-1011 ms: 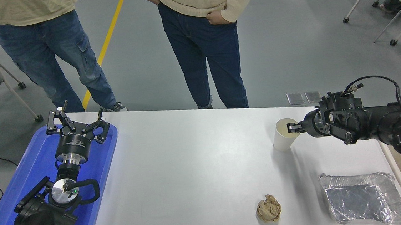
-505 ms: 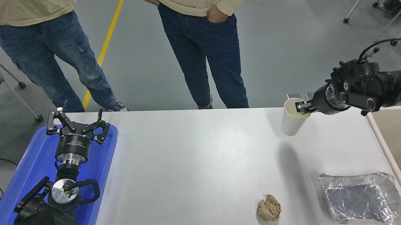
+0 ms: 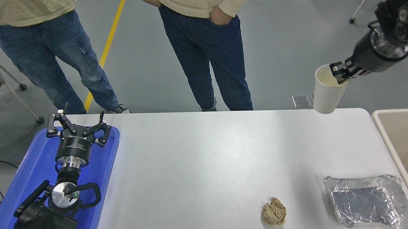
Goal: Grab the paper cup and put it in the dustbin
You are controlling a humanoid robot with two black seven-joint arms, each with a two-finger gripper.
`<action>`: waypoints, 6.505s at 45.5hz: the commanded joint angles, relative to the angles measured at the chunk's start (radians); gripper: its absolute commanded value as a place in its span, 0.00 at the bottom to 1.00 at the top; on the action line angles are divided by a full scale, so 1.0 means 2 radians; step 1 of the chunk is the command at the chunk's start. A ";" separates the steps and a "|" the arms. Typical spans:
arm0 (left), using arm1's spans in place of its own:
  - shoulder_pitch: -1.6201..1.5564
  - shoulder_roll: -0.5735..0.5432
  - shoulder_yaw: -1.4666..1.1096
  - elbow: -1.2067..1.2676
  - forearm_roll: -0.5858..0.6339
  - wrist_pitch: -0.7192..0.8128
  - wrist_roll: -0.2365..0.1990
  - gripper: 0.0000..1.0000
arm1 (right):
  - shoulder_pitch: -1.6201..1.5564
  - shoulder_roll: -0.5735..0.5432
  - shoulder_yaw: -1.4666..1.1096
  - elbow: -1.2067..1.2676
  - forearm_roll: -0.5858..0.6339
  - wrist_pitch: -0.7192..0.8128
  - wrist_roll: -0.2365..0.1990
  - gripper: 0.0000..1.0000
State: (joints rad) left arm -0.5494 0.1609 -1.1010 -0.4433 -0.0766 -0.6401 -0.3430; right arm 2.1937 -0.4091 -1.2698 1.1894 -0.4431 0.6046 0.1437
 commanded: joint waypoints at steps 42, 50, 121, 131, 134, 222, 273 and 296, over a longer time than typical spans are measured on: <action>-0.001 0.000 0.001 0.000 -0.001 0.002 -0.001 1.00 | -0.043 -0.195 -0.002 -0.046 -0.216 -0.027 0.001 0.00; -0.001 0.000 0.001 0.001 -0.001 0.001 -0.001 1.00 | -0.123 -0.292 0.076 -0.113 -0.298 -0.028 0.006 0.00; -0.001 0.000 0.001 0.001 -0.001 0.002 -0.002 1.00 | -0.772 -0.088 0.366 -0.533 -0.042 -0.283 0.047 0.00; -0.001 0.000 0.001 0.000 -0.001 0.002 -0.002 1.00 | -0.776 -0.085 0.376 -0.533 -0.040 -0.292 0.047 0.02; -0.001 0.000 0.001 0.001 -0.001 0.002 -0.002 1.00 | -0.779 -0.084 0.381 -0.533 -0.040 -0.298 0.047 0.20; -0.001 0.002 0.001 0.000 -0.001 0.000 0.000 1.00 | -0.012 -0.097 -0.038 0.158 -0.075 -0.052 0.049 1.00; 0.000 0.002 0.001 0.001 -0.001 0.001 -0.002 1.00 | 0.089 0.134 -0.049 0.194 0.235 0.077 0.050 1.00; -0.001 0.002 0.001 0.001 -0.001 0.002 -0.002 1.00 | 0.136 0.145 -0.062 0.211 0.255 0.077 0.049 1.00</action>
State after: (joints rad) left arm -0.5501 0.1642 -1.0987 -0.4420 -0.0783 -0.6378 -0.3466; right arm 2.4166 -0.1237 -1.3789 1.5862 0.0553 0.7568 0.2439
